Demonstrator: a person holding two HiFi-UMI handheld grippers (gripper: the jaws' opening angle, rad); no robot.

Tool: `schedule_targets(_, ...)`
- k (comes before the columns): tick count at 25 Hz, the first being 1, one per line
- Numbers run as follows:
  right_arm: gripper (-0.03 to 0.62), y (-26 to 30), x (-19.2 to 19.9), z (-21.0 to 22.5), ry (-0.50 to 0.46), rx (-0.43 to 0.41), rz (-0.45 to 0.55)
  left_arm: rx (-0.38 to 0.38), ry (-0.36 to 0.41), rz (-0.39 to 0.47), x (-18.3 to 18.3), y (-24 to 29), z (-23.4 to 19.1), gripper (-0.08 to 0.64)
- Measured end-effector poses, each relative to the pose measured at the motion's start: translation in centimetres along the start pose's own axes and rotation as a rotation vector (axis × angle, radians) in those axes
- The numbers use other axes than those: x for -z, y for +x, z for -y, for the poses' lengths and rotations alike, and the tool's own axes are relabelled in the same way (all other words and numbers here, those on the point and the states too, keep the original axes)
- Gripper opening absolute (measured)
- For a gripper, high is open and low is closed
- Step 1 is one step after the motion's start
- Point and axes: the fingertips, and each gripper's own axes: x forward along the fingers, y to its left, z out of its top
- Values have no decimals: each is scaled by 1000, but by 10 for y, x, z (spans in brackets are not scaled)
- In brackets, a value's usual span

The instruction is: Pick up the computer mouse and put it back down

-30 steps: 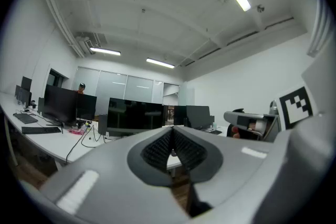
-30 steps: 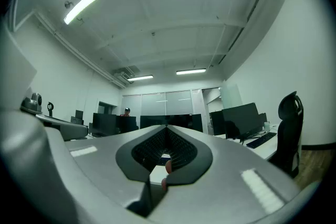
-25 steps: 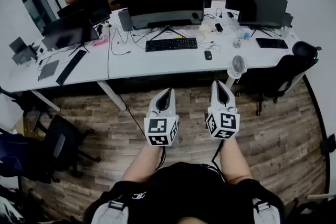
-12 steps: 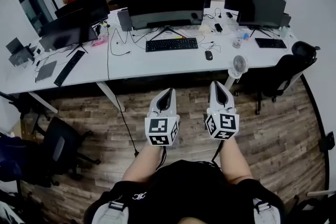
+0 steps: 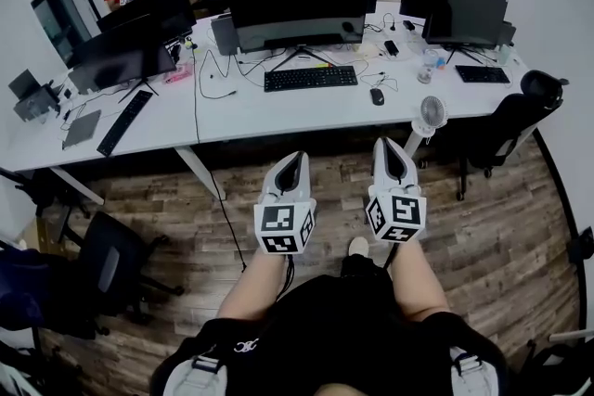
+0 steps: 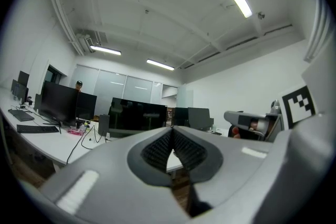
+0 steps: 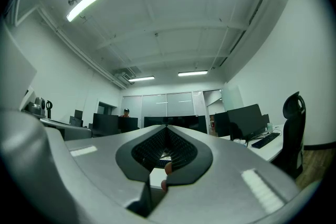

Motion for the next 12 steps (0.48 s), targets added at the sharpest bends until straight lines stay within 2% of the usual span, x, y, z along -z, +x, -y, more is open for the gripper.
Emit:
schedule_targets(6,3,30,12,9,-2,5,6,2,13,-2,6,28,-14,54)
schedule_targets(12,3,88,33,37,7,5,10,3,37,-1,14,93,-22,54)
